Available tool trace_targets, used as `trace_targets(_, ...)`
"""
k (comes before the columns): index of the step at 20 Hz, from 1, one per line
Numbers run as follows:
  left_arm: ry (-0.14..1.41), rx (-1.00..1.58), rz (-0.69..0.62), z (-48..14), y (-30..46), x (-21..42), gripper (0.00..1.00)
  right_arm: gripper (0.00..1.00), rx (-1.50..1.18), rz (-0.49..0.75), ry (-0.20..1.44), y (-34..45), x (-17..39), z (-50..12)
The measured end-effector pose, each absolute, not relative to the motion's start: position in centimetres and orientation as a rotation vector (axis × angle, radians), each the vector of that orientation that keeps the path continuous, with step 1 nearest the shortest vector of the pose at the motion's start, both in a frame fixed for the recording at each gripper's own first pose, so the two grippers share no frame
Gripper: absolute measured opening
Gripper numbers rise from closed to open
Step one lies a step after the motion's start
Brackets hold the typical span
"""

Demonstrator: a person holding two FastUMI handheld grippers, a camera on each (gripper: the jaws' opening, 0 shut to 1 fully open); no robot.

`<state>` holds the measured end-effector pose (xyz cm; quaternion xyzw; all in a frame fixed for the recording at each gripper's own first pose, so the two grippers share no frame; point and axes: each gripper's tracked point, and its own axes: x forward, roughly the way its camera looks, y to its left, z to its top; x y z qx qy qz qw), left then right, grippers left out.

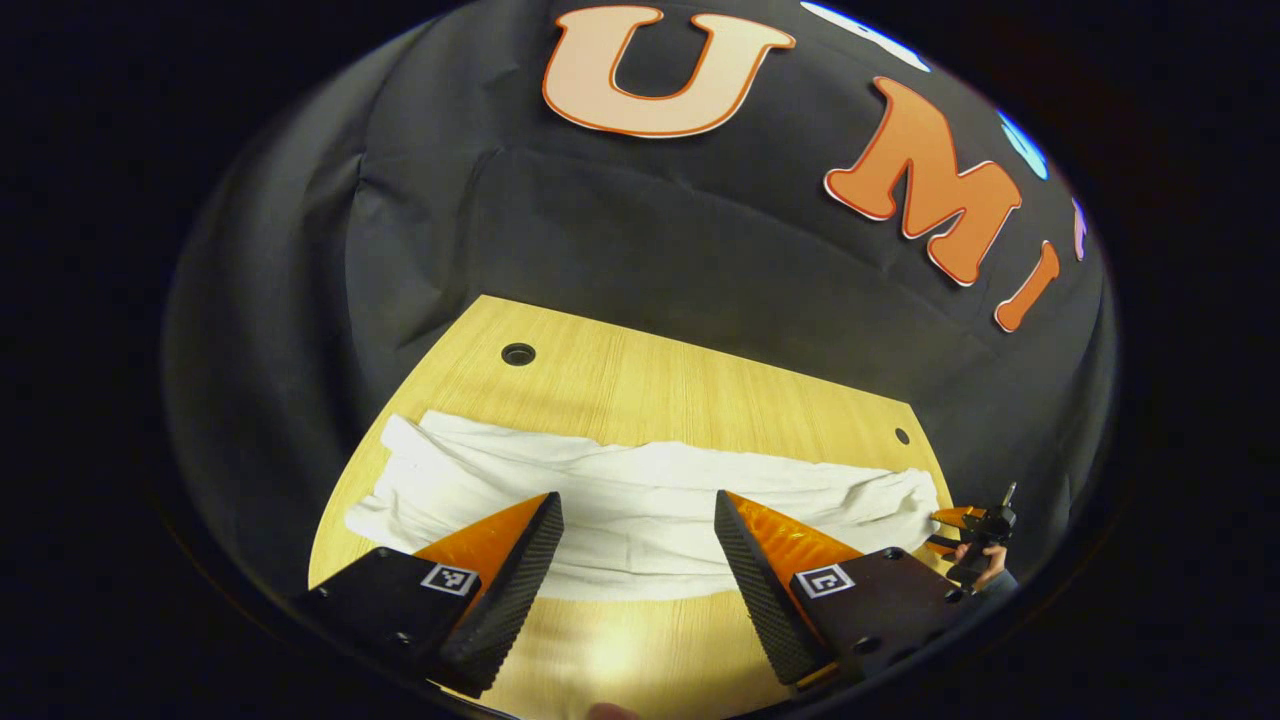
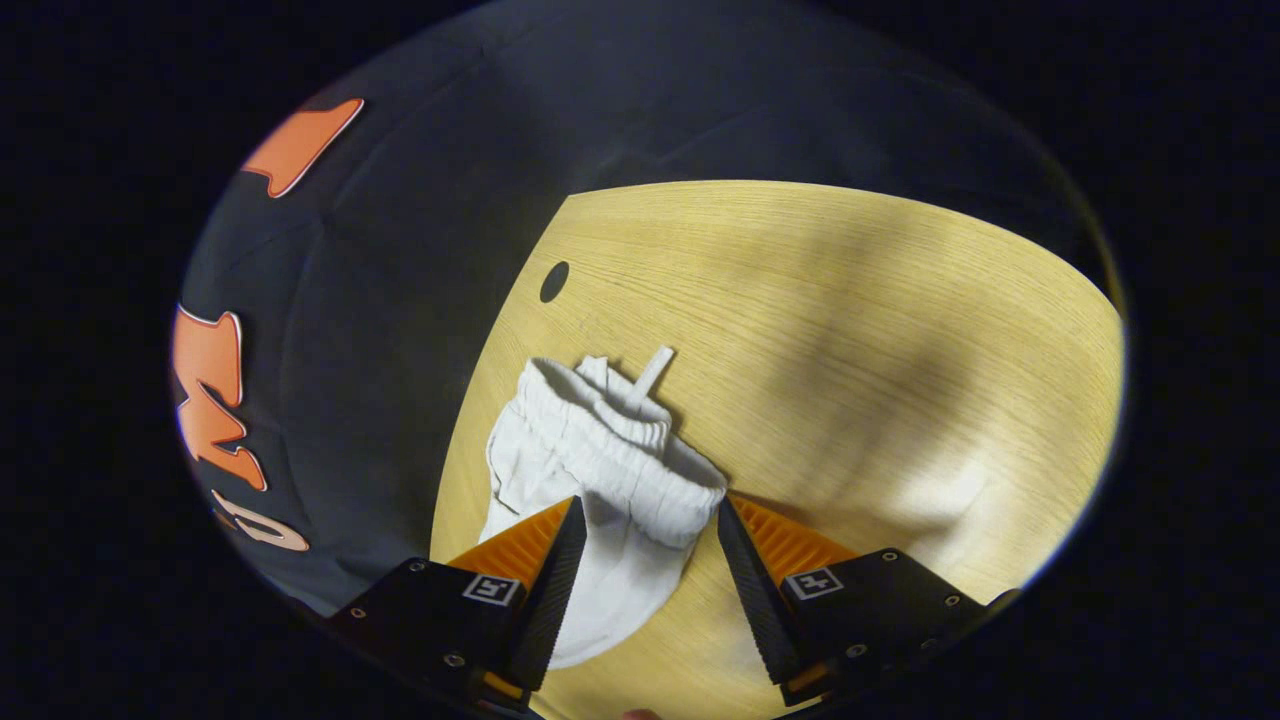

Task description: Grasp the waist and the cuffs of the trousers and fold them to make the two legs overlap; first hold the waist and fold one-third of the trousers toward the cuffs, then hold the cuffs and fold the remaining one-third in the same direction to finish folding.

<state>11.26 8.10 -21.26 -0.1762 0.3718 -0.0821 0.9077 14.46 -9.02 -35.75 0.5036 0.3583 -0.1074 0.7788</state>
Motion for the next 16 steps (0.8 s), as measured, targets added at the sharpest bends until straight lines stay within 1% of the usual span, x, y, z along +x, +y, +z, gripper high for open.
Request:
trace_targets(2,0.773,-0.365,-0.170,-21.2,7.2,10.4,1.00,0.81,1.125,-0.225,0.744,-9.4,14.8,-36.0)
trace_targets(3,0.776,-0.367,-0.170,-21.1,6.8,10.1,1.00,0.78,1.148,-0.221,0.727,-9.6,14.9,-35.9)
trace_targets(4,0.781,-0.365,-0.170,-21.3,6.5,9.7,1.00,0.77,1.168,-0.221,0.710,-9.9,15.0,-35.9)
trace_targets(6,0.794,-0.352,-0.169,-21.7,5.9,9.1,0.99,0.75,1.198,-0.246,0.678,-10.9,15.5,-36.0)
trace_targets(7,0.800,-0.345,-0.162,-21.7,5.9,8.8,1.00,0.68,1.208,-0.258,0.668,-11.2,15.7,-36.2)
trace_targets(8,0.806,-0.345,-0.160,-21.7,5.6,8.7,1.00,0.64,1.221,-0.271,0.662,-11.2,16.0,-36.3)
trace_targets(9,0.810,-0.346,-0.157,-21.6,5.4,8.6,1.00,0.54,1.235,-0.285,0.657,-11.3,16.0,-36.4)
trace_targets(10,0.813,-0.348,-0.156,-21.6,5.2,8.3,1.00,0.48,1.249,-0.292,0.651,-11.5,16.0,-36.4)
trace_targets(11,0.814,-0.348,-0.154,-21.5,5.1,8.2,1.00,0.38,1.264,-0.299,0.644,-11.6,16.1,-36.5)
trace_targets(12,0.815,-0.347,-0.154,-21.6,5.0,8.1,1.00,0.35,1.268,-0.299,0.632,-11.7,15.8,-36.4)
trace_targets(13,0.819,-0.347,-0.153,-21.6,5.0,8.1,0.99,0.27,1.272,-0.292,0.615,-11.8,15.9,-36.1)
trace_targets(15,0.819,-0.350,-0.157,-21.7,4.4,8.1,1.00,0.18,1.255,-0.279,0.603,-11.7,15.9,-36.4)
trace_targets(16,0.820,-0.351,-0.159,-21.8,4.2,7.9,1.00,0.17,1.265,-0.267,0.596,-11.5,16.0,-36.1)
